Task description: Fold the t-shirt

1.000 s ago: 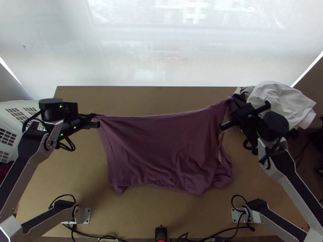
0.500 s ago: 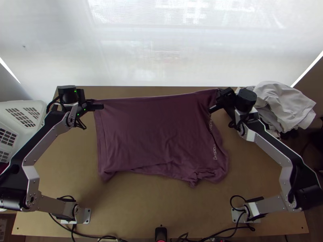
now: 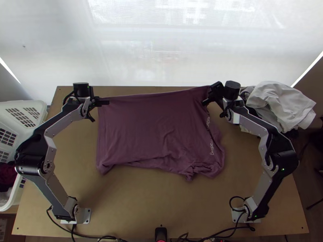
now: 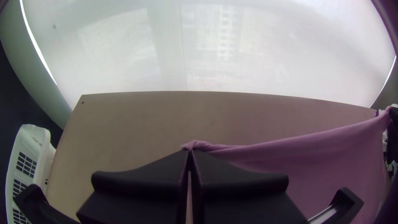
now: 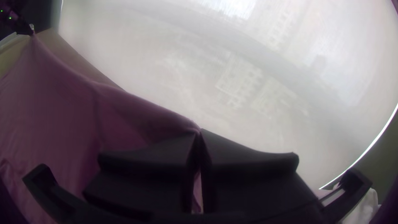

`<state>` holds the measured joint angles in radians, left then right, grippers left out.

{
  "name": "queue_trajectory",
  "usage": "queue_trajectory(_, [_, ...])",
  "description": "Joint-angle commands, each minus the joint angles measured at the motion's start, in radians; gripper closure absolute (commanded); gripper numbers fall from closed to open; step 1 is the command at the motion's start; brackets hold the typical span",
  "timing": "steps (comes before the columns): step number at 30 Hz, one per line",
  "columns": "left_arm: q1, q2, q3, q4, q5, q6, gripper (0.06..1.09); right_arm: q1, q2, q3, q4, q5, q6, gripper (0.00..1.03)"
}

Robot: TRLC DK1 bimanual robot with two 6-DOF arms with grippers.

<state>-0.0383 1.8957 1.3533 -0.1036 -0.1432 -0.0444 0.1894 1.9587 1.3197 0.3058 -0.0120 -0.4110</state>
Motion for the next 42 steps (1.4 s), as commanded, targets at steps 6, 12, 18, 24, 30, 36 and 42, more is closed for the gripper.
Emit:
queue_trajectory(6, [-0.014, 0.226, 0.187, 0.024, -0.018, 0.008, 1.05, 0.007, 0.195, 0.165, 0.001, 0.001, 0.020, 1.00])
queue_trajectory(12, [-0.006, 0.318, 0.306, 0.010, -0.018, 0.011, 1.05, 0.015, 0.266, 0.243, -0.002, 0.006, 0.028, 1.00])
queue_trajectory(18, [0.000, 0.362, 0.360, 0.008, -0.022, 0.012, 1.05, 0.024, 0.289, 0.263, -0.005, 0.015, 0.035, 1.00])
queue_trajectory(24, [0.000, 0.341, 0.326, -0.007, -0.025, 0.006, 1.05, 0.016, 0.253, 0.211, -0.004, 0.015, 0.043, 1.00])
queue_trajectory(30, [-0.017, 0.283, 0.234, 0.054, -0.025, 0.005, 1.05, 0.016, 0.183, 0.118, 0.000, 0.015, 0.043, 1.00])
queue_trajectory(36, [-0.028, 0.203, 0.150, 0.076, -0.029, -0.025, 1.05, 0.028, 0.115, 0.023, 0.004, 0.015, 0.043, 1.00])
queue_trajectory(42, [-0.029, 0.115, 0.029, 0.108, -0.029, -0.026, 1.05, 0.048, 0.054, -0.073, 0.039, 0.017, 0.070, 1.00])
